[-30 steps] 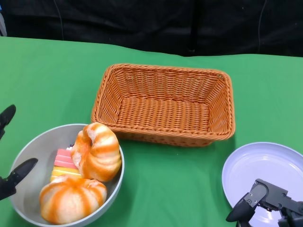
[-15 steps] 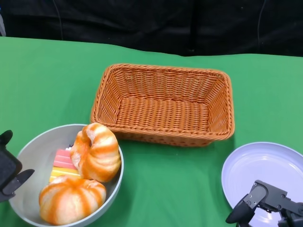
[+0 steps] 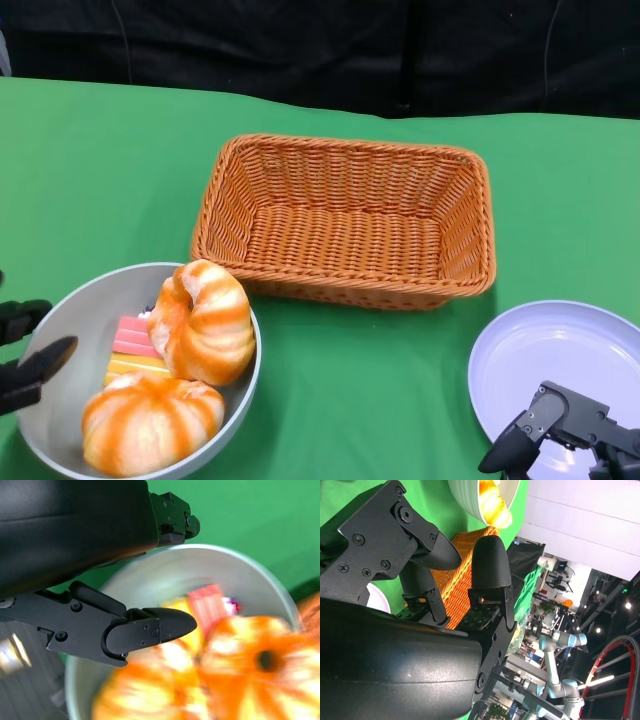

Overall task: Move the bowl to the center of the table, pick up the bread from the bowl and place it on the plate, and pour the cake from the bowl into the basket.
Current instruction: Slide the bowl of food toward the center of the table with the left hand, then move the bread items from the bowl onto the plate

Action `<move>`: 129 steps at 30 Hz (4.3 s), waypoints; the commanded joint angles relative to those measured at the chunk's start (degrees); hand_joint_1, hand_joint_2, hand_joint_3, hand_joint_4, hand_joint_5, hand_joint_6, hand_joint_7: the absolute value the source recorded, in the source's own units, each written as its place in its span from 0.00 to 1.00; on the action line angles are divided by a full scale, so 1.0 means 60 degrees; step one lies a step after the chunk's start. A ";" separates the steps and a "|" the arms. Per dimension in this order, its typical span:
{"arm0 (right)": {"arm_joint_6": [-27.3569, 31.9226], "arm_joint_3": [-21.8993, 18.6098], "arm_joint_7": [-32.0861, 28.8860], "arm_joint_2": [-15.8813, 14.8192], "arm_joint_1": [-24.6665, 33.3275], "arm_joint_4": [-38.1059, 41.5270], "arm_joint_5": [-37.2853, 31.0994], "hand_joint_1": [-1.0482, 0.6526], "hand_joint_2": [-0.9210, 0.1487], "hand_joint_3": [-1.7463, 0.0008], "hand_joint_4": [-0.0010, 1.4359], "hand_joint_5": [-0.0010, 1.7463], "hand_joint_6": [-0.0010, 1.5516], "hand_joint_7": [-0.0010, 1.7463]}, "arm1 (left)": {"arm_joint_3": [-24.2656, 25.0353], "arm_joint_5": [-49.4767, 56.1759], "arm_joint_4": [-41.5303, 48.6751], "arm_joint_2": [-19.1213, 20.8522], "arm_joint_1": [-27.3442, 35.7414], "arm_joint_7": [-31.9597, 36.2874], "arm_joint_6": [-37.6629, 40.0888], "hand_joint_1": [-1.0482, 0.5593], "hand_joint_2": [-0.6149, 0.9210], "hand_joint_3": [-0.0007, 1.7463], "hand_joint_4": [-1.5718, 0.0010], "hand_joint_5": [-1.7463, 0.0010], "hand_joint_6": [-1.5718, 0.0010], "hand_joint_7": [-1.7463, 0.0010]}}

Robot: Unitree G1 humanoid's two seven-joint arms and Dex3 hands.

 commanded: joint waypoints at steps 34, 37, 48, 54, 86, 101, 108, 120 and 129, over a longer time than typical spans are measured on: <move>0.0404 0.0651 0.0309 -0.0237 0.0342 -0.1699 -0.0292 0.48 0.30 0.50 0.45 0.80 0.36 0.64 | 0.1792 -0.4437 -0.1609 -0.1904 -0.0865 0.1756 0.4668 0.29 1.00 0.43 1.00 1.00 1.00 1.00; 0.0677 0.0786 0.0380 -0.0345 0.0388 -0.1977 -0.0399 0.48 0.29 0.51 0.44 0.80 0.35 0.64 | 0.1810 -0.4504 -0.1648 -0.2077 -0.0965 0.1955 0.4892 0.28 1.00 0.42 1.00 1.00 1.00 1.00; 0.2385 0.1142 0.1013 -0.1079 -0.0060 -0.3087 -0.1426 0.47 0.29 0.52 0.38 0.75 0.27 0.62 | 0.1578 -0.4512 -0.1743 -0.2635 -0.1382 0.2363 0.5471 0.28 1.00 0.40 1.00 1.00 1.00 1.00; 0.4535 0.1660 0.1649 -0.1128 -0.1391 -0.3537 -0.3327 0.32 0.01 0.94 0.12 0.63 0.12 0.39 | 0.1095 -0.4487 -0.1581 -0.2883 -0.1655 0.2319 0.5392 0.26 1.00 0.36 1.00 1.00 1.00 1.00; 0.5188 0.2342 -0.0409 -0.0938 -0.4913 0.0587 -0.6872 0.26 0.00 0.95 0.00 0.45 0.05 0.30 | -0.0150 -0.4174 -0.2315 -0.2904 -0.1185 0.2526 0.4874 0.27 1.00 0.34 1.00 1.00 1.00 1.00; 0.5343 0.2935 -0.1490 -0.1483 -0.6148 0.4244 -0.7650 0.29 0.00 0.98 0.06 0.48 0.15 0.18 | -0.2649 -0.1855 -0.3502 -0.1237 -0.0087 0.2249 0.1417 0.27 1.00 0.33 0.93 0.97 0.94 0.98; 0.4572 0.3046 -0.3326 -0.1360 -0.6557 0.5579 -0.7165 0.43 0.00 0.99 0.26 0.43 0.35 0.11 | -0.2783 -0.1676 -0.3493 -0.1221 -0.0099 0.2225 0.1337 0.27 1.00 0.34 0.92 0.96 0.93 0.98; 0.1907 0.2948 -0.6817 -0.1469 -0.7004 0.6213 -0.6762 0.54 0.56 0.27 0.70 1.00 0.50 1.00 | -0.2946 -0.1502 -0.3525 -0.1256 -0.0155 0.2221 0.1446 0.27 1.00 0.35 0.92 0.96 0.93 0.98; 0.1439 0.2762 -0.7199 -0.1368 -0.6995 0.5569 -0.6543 0.54 0.59 0.18 0.70 1.00 0.49 1.00 | -0.3037 -0.1472 -0.3434 -0.1195 -0.0150 0.2074 0.1306 0.26 1.00 0.34 0.92 0.96 0.93 0.99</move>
